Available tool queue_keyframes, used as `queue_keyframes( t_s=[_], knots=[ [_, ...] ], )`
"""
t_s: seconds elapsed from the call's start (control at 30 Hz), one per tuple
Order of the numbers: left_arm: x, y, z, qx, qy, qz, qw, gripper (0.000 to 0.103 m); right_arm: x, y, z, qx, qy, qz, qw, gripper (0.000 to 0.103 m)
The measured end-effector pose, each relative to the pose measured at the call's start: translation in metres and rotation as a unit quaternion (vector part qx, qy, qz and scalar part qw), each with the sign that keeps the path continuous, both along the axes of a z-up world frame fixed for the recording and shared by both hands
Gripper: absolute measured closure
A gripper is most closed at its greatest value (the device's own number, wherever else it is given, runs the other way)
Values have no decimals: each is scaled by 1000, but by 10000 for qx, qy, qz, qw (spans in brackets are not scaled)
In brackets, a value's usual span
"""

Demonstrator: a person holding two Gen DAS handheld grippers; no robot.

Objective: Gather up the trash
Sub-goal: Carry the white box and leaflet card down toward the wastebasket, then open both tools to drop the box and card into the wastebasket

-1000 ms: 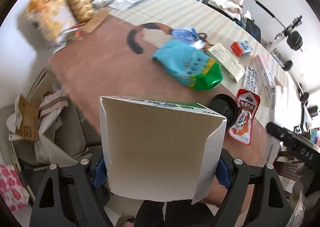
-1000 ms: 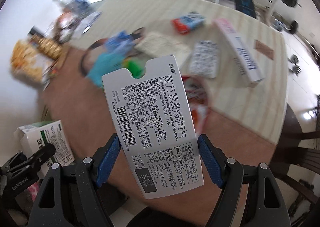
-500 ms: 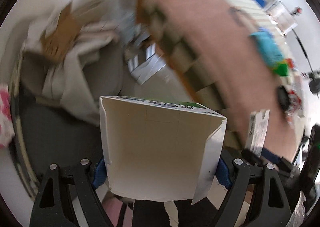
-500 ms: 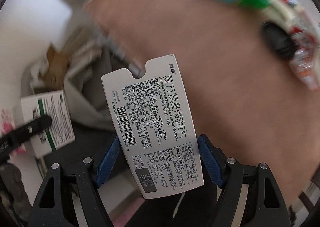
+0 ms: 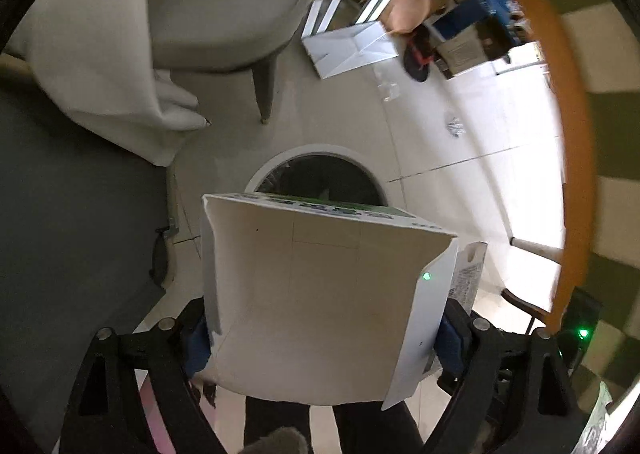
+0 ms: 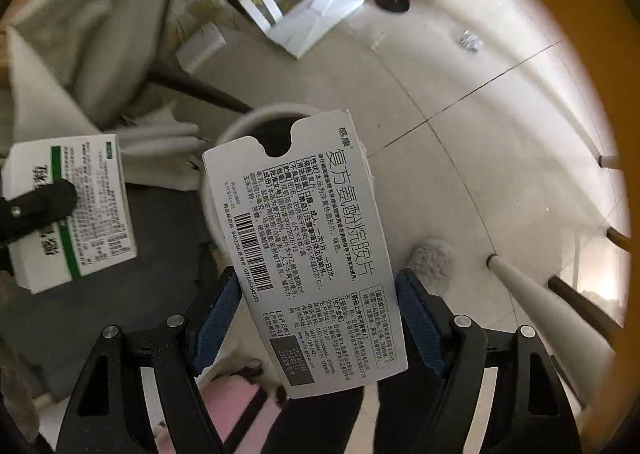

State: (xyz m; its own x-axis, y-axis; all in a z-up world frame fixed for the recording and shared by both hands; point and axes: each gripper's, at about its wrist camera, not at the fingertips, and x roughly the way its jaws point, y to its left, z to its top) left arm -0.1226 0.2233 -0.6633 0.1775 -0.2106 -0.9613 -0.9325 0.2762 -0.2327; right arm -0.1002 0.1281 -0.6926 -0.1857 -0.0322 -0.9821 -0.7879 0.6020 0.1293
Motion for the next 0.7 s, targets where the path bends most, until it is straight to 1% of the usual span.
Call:
queue_keyframes(
  t_s=[0.03,0.07,0.1,0.13,0.2,0.27,0.3,0.37,0.43,0.5,0.57,0.7],
  knots=[
    [0,3,-14,-28,35,19,10000,12,0,6,-22,-35,59,77,9999,23],
    [0,5,-28,-60,82,20,9999,7,0,11,-33,-58,87,105,9999,23],
    [-1,7,-40,-77,138,12,9999,5,-1,17,-50,-101,118,189,9997,23],
    [-3,8,-49,-64,183,14,9998,5,-1,24,-62,-130,169,268,9994,23],
    [-9,9,-62,-6,252,31,9997,5,2,28,-78,-153,192,321,9992,22],
    [-15,10,-65,84,336,42,9994,5,0,32,-87,-114,284,393,9988,4],
    [-20,10,-65,171,373,48,9991,5,-3,29,-89,-90,271,396,9988,0],
    [-27,7,-59,408,552,26,9976,5,-5,29,-83,-13,129,437,9990,0],
    [-33,1,-49,676,856,-104,9940,5,-10,27,-73,-17,-68,512,9987,0],
    [-40,-3,-41,810,1022,-181,9913,5,-12,28,-66,-32,-156,535,9984,0],
    [-47,-8,-30,861,1122,-202,9897,5,-15,28,-54,-107,-356,570,9977,0],
    [-55,-20,-2,829,1115,-177,9901,5,-20,24,-16,-147,-607,627,9961,0]
  ],
)
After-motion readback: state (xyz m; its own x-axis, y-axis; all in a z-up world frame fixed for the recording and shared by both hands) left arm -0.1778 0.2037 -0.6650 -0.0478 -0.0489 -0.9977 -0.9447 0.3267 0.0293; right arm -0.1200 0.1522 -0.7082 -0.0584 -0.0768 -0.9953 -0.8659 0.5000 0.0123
